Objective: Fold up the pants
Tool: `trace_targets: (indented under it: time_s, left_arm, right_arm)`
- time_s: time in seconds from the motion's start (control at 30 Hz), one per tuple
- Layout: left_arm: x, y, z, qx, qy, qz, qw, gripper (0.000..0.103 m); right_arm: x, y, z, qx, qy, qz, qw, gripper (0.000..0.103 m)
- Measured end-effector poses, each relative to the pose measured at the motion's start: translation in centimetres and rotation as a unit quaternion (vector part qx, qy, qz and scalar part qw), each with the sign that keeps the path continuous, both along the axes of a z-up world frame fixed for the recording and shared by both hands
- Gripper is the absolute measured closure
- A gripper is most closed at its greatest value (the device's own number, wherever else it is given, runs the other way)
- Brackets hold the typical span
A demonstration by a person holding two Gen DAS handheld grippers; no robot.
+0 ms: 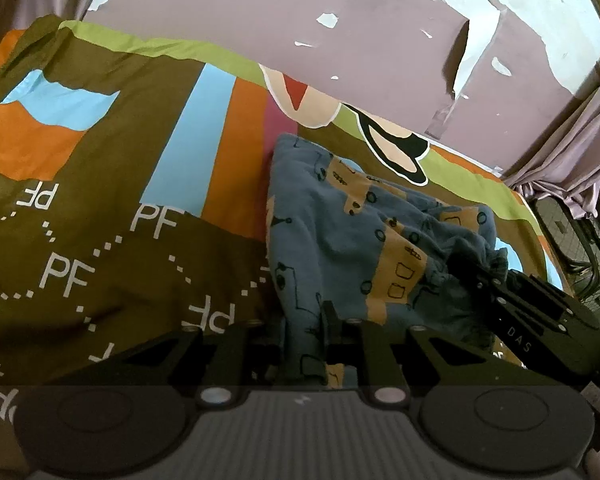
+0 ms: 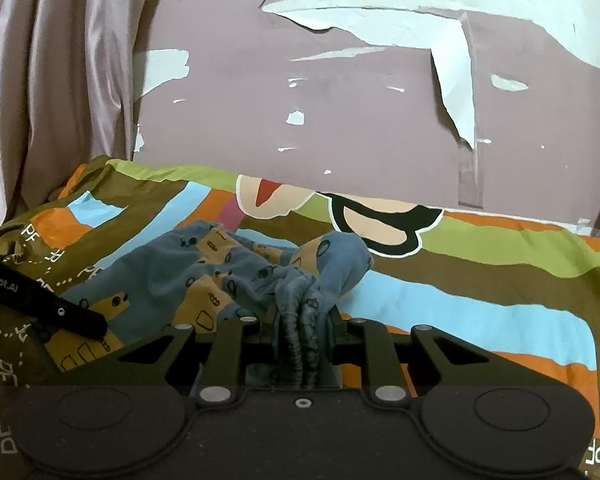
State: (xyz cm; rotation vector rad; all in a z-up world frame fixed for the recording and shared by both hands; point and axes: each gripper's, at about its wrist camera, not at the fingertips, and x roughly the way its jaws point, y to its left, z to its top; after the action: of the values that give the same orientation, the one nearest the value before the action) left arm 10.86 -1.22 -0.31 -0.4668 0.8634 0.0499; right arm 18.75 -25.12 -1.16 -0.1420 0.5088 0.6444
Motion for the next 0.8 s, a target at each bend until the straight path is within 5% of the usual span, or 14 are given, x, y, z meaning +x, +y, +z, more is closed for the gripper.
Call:
trace_targets:
  time_s: [0.8]
  left_arm:
    - [-0.3, -0.9, 0.7, 0.040, -0.008, -0.024, 0.9989, 0.086]
  right_arm:
    - [-3.5, 1.9, 0.1, -0.100, -0.134, 0.037, 0.985, 0.082]
